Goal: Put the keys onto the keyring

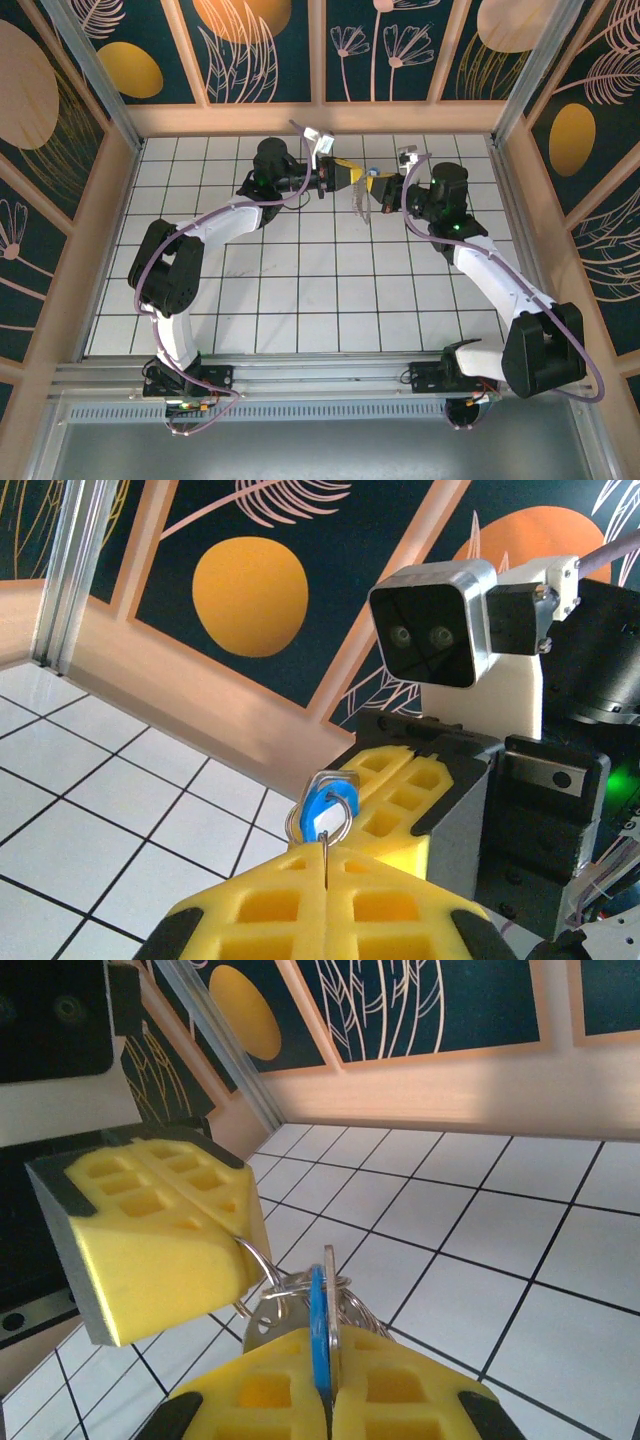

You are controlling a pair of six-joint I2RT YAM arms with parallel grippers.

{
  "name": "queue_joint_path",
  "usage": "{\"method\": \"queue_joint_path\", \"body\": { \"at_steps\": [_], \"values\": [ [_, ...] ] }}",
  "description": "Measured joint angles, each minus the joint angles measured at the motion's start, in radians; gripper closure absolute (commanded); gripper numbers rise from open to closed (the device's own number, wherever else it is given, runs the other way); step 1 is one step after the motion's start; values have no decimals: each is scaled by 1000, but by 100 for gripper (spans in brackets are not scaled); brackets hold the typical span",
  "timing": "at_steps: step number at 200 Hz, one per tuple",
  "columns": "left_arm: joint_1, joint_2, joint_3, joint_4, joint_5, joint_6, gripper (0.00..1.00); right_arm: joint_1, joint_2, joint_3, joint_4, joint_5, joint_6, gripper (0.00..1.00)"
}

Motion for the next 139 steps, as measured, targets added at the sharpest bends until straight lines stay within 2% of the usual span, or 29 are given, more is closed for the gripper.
{"method": "queue_joint_path", "body": {
  "at_steps": [139],
  "values": [
    [10,0,0,0,0,0,100,23,66,60,-27,8,-11,100]
  ]
}}
